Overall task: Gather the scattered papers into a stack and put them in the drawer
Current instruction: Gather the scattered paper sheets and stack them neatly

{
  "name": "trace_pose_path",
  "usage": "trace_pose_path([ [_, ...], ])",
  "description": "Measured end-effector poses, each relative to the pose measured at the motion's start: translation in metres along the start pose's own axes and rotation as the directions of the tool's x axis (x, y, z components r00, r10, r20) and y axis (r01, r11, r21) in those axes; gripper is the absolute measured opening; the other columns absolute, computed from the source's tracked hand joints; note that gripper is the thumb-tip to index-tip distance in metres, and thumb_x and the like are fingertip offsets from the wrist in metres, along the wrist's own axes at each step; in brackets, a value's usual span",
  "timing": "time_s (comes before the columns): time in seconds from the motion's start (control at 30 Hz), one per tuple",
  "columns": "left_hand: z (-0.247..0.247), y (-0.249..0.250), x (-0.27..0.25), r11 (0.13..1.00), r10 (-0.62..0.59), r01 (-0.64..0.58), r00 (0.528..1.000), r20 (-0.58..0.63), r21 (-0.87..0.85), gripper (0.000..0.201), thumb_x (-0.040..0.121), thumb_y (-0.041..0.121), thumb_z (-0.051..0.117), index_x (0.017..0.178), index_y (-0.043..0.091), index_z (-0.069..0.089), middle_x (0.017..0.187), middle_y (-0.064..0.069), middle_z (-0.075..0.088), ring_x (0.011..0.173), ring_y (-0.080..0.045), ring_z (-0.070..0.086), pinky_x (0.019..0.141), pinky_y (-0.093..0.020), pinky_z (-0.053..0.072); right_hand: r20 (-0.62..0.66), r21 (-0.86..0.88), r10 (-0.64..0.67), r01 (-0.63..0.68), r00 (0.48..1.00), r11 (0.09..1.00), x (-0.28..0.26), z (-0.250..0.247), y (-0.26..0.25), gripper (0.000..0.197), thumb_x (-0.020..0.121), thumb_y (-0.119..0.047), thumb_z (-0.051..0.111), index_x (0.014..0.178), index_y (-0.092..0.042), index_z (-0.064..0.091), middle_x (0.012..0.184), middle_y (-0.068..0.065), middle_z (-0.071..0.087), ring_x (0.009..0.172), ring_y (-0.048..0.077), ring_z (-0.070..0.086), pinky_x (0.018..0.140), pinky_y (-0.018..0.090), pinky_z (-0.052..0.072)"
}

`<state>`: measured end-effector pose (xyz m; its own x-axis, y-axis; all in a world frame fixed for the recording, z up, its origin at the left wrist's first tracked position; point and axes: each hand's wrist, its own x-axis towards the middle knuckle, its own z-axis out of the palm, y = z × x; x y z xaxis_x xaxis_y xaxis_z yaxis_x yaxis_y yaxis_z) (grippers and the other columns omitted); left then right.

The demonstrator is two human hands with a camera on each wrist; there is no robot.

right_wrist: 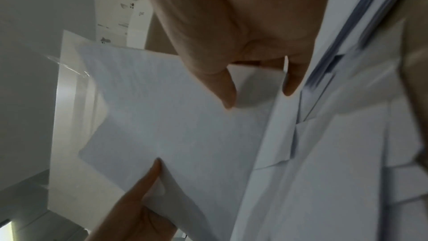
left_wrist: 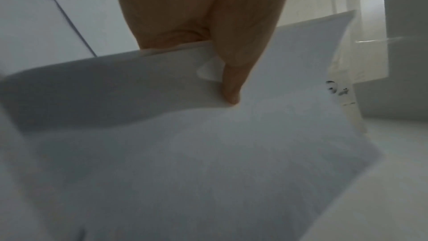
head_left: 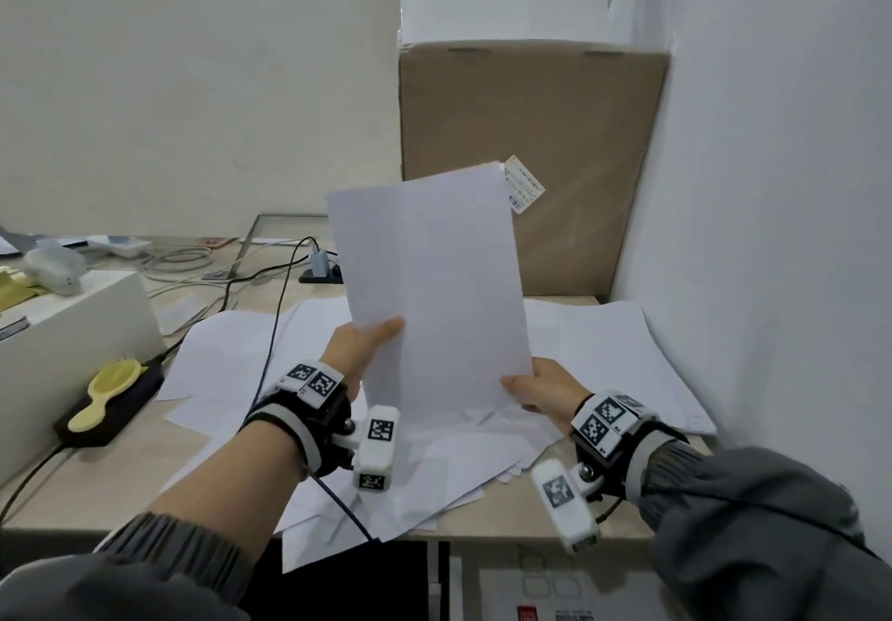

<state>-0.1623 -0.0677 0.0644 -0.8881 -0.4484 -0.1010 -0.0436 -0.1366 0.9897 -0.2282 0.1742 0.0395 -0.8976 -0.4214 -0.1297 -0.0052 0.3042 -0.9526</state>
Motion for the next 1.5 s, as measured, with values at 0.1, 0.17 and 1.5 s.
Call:
trace_pose_path([
  [0.1,0.021,0.007,0.002,1.0,-0.02,0.021,0.999,0.042,-0.023,0.042,0.085,0.017,0.07,0.121,-0.002,0.06,0.117,-0.018,0.067,0.108,-0.035,0.063,0.098,-0.048,0.049,-0.167,-0.014,-0.043,0.041,0.985,0.999,-0.008,-0.015,0.006,0.019,0.093,-0.013,0.052,0.11,-0.013,0.061,0.108,0.007,0.063,0.101,0.026,0.059,0.082,0.036,0.052],
  [0.17,0.035,0.005,0.003,0.999,-0.029,0.03,0.996,0.087,-0.017,0.033,0.089,0.014,0.065,0.118,-0.001,0.06,0.115,-0.016,0.067,0.104,-0.033,0.064,0.088,-0.039,0.052,-0.264,-0.101,-0.089,0.065,0.96,0.993,-0.013,-0.03,0.008,0.014,0.092,-0.012,0.052,0.101,-0.011,0.063,0.099,0.007,0.063,0.095,0.027,0.06,0.086,0.039,0.052],
  [1.5,-0.134,-0.042,0.009,0.289,-0.195,0.435,0.899,-0.393,0.853,0.051,0.095,0.036,0.042,0.131,0.002,0.047,0.139,-0.019,0.047,0.131,-0.032,0.042,0.109,-0.034,0.028,0.151,-0.887,0.26,0.015,0.954,0.461,0.008,0.042,-0.001,0.087,0.09,-0.048,0.054,0.15,-0.007,0.007,0.158,0.015,0.008,0.146,0.031,0.012,0.116,0.037,0.018],
])
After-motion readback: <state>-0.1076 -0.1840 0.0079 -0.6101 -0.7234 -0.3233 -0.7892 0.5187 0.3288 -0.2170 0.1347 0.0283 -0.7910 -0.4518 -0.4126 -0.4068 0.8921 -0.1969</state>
